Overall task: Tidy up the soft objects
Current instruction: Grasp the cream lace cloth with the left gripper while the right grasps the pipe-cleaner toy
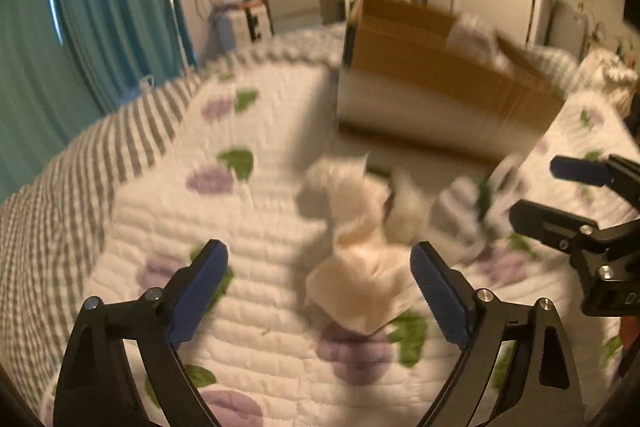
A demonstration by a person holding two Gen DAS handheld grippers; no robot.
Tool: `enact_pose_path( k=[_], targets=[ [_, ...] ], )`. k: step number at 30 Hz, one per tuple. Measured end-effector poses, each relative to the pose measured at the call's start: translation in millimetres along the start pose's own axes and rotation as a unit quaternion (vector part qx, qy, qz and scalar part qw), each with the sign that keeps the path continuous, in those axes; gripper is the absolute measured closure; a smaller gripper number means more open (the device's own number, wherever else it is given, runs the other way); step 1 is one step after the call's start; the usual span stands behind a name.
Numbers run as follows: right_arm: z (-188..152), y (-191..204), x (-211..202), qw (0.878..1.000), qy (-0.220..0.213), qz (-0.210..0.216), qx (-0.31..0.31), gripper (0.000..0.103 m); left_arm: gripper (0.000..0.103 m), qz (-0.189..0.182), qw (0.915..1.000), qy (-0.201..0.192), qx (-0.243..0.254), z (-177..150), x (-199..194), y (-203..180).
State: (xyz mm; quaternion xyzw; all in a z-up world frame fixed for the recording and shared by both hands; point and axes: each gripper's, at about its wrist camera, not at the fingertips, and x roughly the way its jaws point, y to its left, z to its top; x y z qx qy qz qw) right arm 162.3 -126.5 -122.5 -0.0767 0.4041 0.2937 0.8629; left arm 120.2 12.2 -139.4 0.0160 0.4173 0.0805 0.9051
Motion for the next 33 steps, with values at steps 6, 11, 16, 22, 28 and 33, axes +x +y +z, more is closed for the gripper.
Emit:
enact_pose_path(
  k=[6, 11, 16, 22, 28, 33],
  targets=[
    [-2, -1, 34, 0.999, 0.035, 0.000, 0.006, 0.016, 0.025, -0.044, 0.9987, 0.022, 0.009, -4, 22, -4],
    [-3, -3, 51, 0.998, 0.054, -0.003, 0.011, 0.037, 0.041, -0.070, 0.9967, 0.031, 0.028, -7, 29, -12],
    [-6, -3, 43, 0.999, 0.036, -0.002, 0.013, 0.047, 0.067, -0.094, 0.9944, 0.035, 0.034, -9, 25, -18],
    [-16, -10, 17, 0.999, 0.007, 0.007, 0.037, 0.048, 0.070, -0.097, 0.9948, 0.029, 0.015, -11, 13, -12],
    [-24, -9, -24, 0.999, -0.028, 0.002, 0.040, 0.048, 0.070, -0.101, 0.9949, -0.004, 0.000, -11, -24, -10],
    [-28, -5, -57, 0.998, -0.050, 0.002, 0.040, 0.048, 0.070, -0.106, 0.9941, -0.024, 0.010, -12, -59, -18]
  ],
)
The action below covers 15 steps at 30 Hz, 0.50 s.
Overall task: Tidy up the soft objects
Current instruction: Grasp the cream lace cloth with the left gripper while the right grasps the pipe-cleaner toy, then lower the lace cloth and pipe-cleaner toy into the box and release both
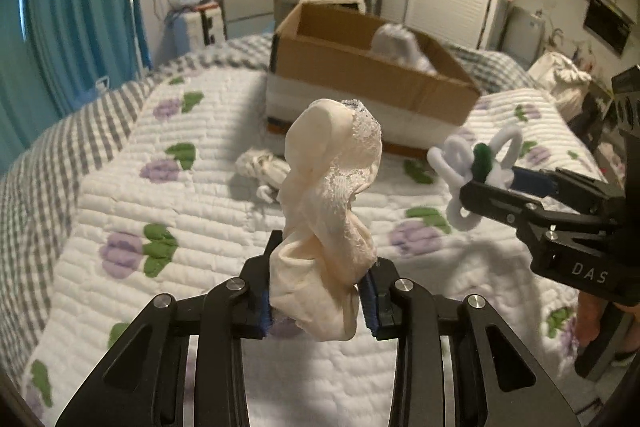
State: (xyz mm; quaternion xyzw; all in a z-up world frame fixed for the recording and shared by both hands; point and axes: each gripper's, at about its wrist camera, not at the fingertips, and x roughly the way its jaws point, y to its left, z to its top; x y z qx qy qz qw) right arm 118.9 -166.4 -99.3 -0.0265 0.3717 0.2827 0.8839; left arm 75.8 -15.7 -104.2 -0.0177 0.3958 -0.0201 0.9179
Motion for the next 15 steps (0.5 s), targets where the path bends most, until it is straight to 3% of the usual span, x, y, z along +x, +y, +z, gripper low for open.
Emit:
enact_pose_path(
  k=[6, 10, 15],
  targets=[
    [22, -4, -42, 0.999, -0.039, 0.003, 0.005, 0.048, 0.070, -0.006, 0.9993, -0.034, 0.018, 25, -35, -17],
    [52, -13, -68, 0.998, -0.067, -0.008, -0.002, 0.048, 0.070, 0.005, 0.9965, -0.069, 0.047, 57, -59, -31],
    [100, -25, -90, 0.994, -0.105, -0.021, -0.020, 0.048, 0.070, -0.009, 0.9934, -0.102, 0.052, 113, -63, -41]
  ],
)
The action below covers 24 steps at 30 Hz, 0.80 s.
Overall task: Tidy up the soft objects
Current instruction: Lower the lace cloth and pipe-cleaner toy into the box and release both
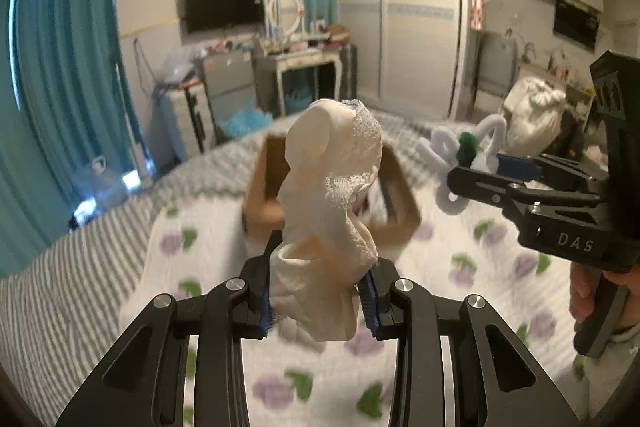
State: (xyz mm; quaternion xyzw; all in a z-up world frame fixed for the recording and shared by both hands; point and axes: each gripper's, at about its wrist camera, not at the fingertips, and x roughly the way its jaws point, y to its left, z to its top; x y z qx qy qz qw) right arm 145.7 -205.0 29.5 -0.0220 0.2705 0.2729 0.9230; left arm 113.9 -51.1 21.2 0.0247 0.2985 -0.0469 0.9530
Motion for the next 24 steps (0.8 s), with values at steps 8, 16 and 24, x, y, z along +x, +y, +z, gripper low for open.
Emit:
enact_pose_path(
  k=[8, 16, 24],
  targets=[
    [68, -27, 52, 1.000, -0.021, -0.015, -0.004, 0.048, 0.070, 0.011, 0.9997, -0.017, 0.017, 65, 65, 0],
    [76, -60, 156, 0.999, 0.018, -0.006, 0.032, 0.048, 0.070, 0.029, 0.9990, 0.023, 0.025, 65, 162, 15],
    [60, -78, 210, 0.997, 0.054, 0.009, 0.054, 0.045, 0.069, 0.024, 0.9977, 0.060, 0.016, 43, 208, 24]
  ],
)
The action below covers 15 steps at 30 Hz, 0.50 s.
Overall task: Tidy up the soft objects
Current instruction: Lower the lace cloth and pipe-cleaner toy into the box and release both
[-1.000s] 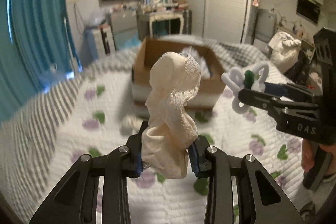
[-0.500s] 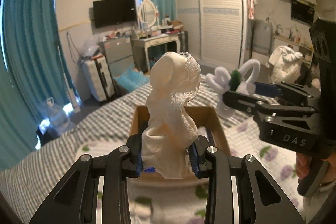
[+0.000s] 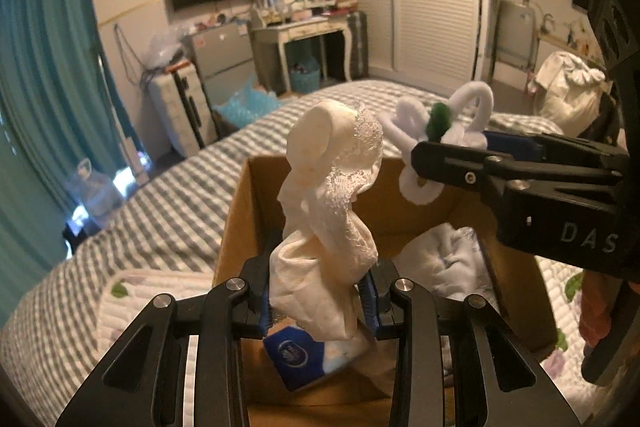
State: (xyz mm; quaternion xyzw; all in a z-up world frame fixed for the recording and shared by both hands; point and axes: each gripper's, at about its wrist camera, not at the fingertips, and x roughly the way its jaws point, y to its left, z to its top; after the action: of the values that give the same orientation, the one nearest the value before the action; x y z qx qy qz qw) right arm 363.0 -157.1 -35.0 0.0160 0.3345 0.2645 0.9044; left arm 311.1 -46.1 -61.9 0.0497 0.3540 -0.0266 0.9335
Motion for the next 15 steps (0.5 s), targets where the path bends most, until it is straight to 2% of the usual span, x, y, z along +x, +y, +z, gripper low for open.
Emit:
enact_pose_path(
  k=[3, 5, 6, 8, 11, 15],
  targets=[
    [-1, -3, 4, 1.000, 0.009, -0.015, -0.001, 0.038, 0.063, 0.004, 1.0000, 0.006, 0.005, -1, 0, -6],
    [2, -3, 0, 1.000, 0.005, -0.020, 0.002, 0.029, 0.038, 0.026, 0.9997, 0.004, 0.005, 0, -6, -12],
    [4, -3, -8, 1.000, 0.000, -0.023, 0.006, 0.023, 0.021, 0.035, 0.9994, -0.004, 0.003, 1, -10, -15],
    [8, -2, -24, 0.999, -0.008, -0.033, 0.006, 0.022, 0.020, 0.054, 0.9981, -0.029, -0.003, 2, -27, -12],
    [14, 5, -58, 0.998, -0.023, -0.051, -0.007, 0.022, 0.020, 0.068, 0.9967, -0.043, -0.007, 10, -60, -11],
    [26, 23, -123, 0.996, -0.050, -0.073, -0.031, 0.022, 0.020, 0.077, 0.9932, -0.086, -0.014, 17, -123, -7]
  ],
)
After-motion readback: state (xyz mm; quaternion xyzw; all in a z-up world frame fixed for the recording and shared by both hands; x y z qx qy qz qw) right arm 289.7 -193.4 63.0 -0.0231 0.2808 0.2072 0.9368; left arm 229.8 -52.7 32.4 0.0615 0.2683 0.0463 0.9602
